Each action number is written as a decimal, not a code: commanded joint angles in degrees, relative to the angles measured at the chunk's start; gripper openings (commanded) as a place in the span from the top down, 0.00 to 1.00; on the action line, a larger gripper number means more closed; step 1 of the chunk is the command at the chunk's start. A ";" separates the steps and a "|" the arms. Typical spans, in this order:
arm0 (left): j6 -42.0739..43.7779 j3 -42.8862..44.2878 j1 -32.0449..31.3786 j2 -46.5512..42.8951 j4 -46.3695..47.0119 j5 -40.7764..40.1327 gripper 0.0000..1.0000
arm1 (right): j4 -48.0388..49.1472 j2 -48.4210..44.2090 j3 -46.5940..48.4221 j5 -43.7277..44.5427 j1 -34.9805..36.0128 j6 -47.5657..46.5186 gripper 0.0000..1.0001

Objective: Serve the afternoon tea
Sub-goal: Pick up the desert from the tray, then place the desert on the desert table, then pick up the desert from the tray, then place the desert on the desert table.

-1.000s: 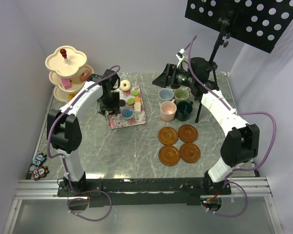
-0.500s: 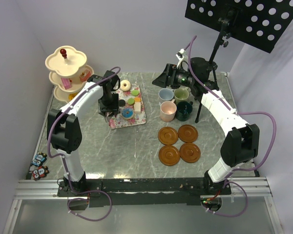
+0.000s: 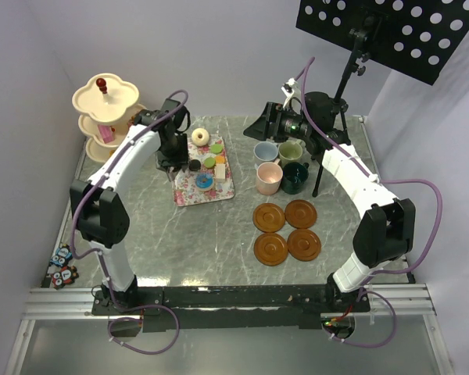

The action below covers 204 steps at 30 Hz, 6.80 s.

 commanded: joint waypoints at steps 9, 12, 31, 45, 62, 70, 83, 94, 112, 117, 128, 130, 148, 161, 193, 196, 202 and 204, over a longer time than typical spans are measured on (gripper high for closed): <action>-2.81 1.02 8.99 -12.56 0.84 -3.39 0.48 | 2.64 -1.22 0.28 -1.29 -0.59 0.25 0.16; -1.50 1.98 12.15 -13.53 0.14 -3.74 0.47 | 2.64 -1.39 0.28 -1.38 -0.59 0.25 0.16; 0.44 3.04 20.42 -12.48 6.64 -4.79 0.47 | 2.64 -1.04 0.63 -1.64 -0.67 0.52 0.16; 1.32 3.04 20.42 -9.23 9.90 -3.91 0.42 | 2.20 -0.60 1.15 -1.82 -0.76 -0.01 0.16; 1.67 -0.56 20.42 -12.12 11.30 -4.27 0.43 | 2.02 0.10 1.42 -2.78 -0.76 0.34 0.16; 1.50 -6.97 20.42 -19.50 13.24 -3.91 0.43 | 2.64 0.36 1.16 -3.48 -0.76 1.13 0.16; -1.48 -11.55 12.09 -23.38 11.04 -3.91 0.43 | 2.99 0.19 0.45 -4.10 -0.76 1.92 0.16; -5.80 -13.92 3.29 -19.96 15.78 -0.76 0.42 | 2.73 -0.07 0.80 -3.66 -0.76 1.57 0.16; -0.17 -3.02 0.47 1.41 13.50 4.61 0.41 | 1.67 -0.78 1.59 -2.96 -0.94 0.34 0.16; 0.35 -3.38 -0.14 2.46 13.59 4.96 0.40 | 1.85 -0.34 1.86 -3.31 -0.94 0.69 0.16; 2.29 -0.74 -1.02 6.24 10.34 3.91 0.39 | 1.67 -0.43 1.59 -3.40 -0.94 0.61 0.16; 2.64 -0.83 -1.20 6.59 10.34 3.73 0.39 | 1.76 -0.43 1.59 -3.40 -0.94 0.60 0.16; 3.17 -0.39 -1.81 7.47 11.30 2.06 0.50 | 1.41 -0.08 1.86 -3.49 -1.11 0.52 0.16; 1.32 0.40 -1.81 -0.87 8.85 -2.77 0.55 | 1.32 0.01 1.77 -3.40 -1.11 0.43 0.16; -0.08 25.71 13.83 -8.61 2.68 -4.53 0.54 | 1.76 -0.16 0.98 -4.01 -1.29 0.87 0.16; 0.00 28.95 14.53 -6.16 3.31 -4.53 0.54 | 1.67 -0.16 1.07 -4.01 -1.29 0.96 0.16; 0.53 27.39 16.20 -4.48 4.62 -4.88 0.53 | 0.97 -0.43 1.42 -3.75 -1.29 0.43 0.16; 0.79 26.07 16.73 -4.39 5.32 -4.88 0.53 | 0.88 -0.43 1.59 -3.84 -1.29 0.51 0.16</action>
